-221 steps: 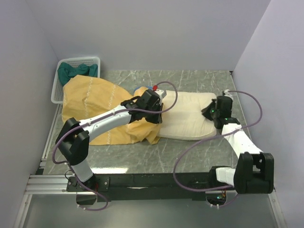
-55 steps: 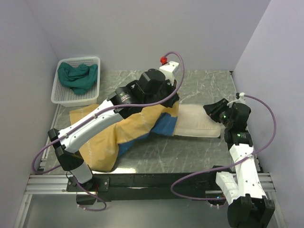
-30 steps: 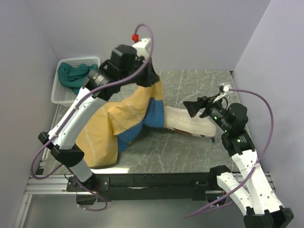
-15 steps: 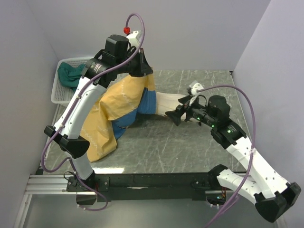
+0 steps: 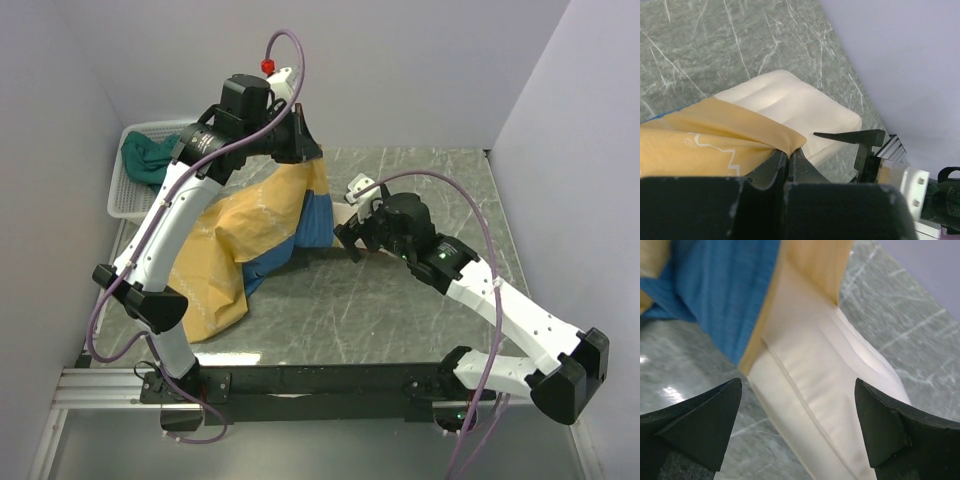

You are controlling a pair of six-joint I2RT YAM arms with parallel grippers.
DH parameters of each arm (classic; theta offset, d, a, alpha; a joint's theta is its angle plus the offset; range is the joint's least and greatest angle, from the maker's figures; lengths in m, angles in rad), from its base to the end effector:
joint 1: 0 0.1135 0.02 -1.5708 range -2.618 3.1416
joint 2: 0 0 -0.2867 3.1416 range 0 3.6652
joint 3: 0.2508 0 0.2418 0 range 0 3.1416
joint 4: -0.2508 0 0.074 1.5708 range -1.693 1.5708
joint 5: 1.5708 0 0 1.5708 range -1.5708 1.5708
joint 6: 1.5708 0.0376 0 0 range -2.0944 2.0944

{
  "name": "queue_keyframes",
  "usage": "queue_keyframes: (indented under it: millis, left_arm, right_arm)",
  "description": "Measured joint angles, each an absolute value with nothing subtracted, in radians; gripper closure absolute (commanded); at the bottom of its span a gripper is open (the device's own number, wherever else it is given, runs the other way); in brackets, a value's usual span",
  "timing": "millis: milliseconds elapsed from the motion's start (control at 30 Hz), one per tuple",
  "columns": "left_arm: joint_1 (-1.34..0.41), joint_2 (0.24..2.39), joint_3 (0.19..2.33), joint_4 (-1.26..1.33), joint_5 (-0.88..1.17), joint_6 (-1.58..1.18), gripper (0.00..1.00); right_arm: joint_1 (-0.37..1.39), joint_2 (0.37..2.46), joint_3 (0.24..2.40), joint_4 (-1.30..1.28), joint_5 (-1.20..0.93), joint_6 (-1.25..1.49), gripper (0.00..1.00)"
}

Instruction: Put the pillow into the pillowcase

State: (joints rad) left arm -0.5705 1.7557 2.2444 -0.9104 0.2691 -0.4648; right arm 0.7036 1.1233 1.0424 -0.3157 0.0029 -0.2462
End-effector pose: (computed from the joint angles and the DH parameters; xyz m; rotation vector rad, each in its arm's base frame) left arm 0.2908 -0.1985 0.5131 0.2937 2.0798 -0.9165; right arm 0.1809 0.1534 0.3697 -0.9033 1.7611 0.2958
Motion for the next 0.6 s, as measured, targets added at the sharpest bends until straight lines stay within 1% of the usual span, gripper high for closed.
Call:
queue_keyframes:
  millis: [67,167,267,300,333,367,400,433,467,533,567,600]
  left_arm:
    - [-0.57,1.755,2.244,-0.91,0.269,-0.465,0.98]
    - [-0.57,1.749,2.241,-0.911,0.271,-0.464,0.98]
    - [-0.57,1.74,2.229,-0.91,0.274,-0.464,0.98]
    - [-0.57,1.738,2.228,-0.911,0.274,-0.464,0.98]
    - [-0.57,1.738,2.227,-0.911,0.276,-0.464,0.98]
    - [-0.57,1.738,2.227,-0.911,0.276,-0.464,0.98]
    - [-0.57,1.738,2.226,-0.911,0.276,-0.464,0.97]
    - [-0.57,1.738,2.225,-0.911,0.276,-0.464,0.98]
    - [-0.57,1.738,2.225,-0.911,0.276,-0.463,0.97]
    - [-0.569,1.737,2.225,-0.91,0.276,-0.461,0.96]
    - [-0.568,1.736,2.225,-0.91,0.276,-0.461,0.95]
    - [-0.568,1.732,2.223,-0.909,0.276,-0.46,0.94]
  right_arm:
    - [0.709,1.142,1.048,-0.327,0.034,-0.259,0.01]
    - [0.728,1.175,1.05,-0.33,0.056,-0.272,0.04]
    - [0.737,1.203,1.05,-0.338,0.054,-0.278,0.09]
    - [0.738,1.212,1.05,-0.339,0.051,-0.279,0.13]
    - [0.738,1.22,1.051,-0.339,0.051,-0.28,0.19]
    - [0.739,1.227,1.051,-0.339,0.05,-0.282,0.29]
    - [0.74,1.236,1.054,-0.339,0.051,-0.282,0.48]
    - [0.74,1.243,1.056,-0.339,0.052,-0.286,0.56]
    - [0.74,1.252,1.063,-0.342,0.052,-0.285,0.69]
    - [0.74,1.272,1.077,-0.35,0.054,-0.281,0.78]
    - [0.741,1.28,1.084,-0.356,0.056,-0.279,0.85]
    - [0.741,1.287,1.092,-0.364,0.057,-0.277,0.88]
